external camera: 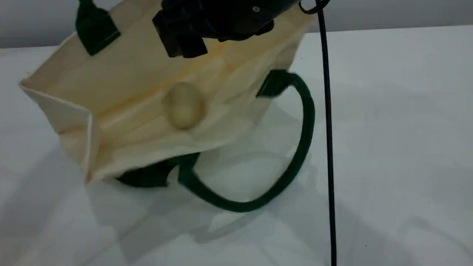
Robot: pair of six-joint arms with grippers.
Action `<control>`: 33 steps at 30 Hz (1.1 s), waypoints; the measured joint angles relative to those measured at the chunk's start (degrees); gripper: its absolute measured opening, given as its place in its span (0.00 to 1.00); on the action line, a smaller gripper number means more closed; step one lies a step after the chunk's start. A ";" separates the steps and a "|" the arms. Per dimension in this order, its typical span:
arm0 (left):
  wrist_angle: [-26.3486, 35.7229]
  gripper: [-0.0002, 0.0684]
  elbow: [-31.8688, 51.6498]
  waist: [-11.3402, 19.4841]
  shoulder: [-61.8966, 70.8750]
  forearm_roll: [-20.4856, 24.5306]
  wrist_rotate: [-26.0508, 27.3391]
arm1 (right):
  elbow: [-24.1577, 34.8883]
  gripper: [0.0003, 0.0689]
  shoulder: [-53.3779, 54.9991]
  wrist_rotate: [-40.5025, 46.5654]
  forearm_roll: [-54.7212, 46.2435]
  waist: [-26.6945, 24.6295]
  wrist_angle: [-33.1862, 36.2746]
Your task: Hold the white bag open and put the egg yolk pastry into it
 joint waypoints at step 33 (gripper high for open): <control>-0.15 0.89 0.00 0.00 -0.04 -2.91 -0.45 | 0.00 0.84 -29.55 0.42 -9.00 -5.32 20.40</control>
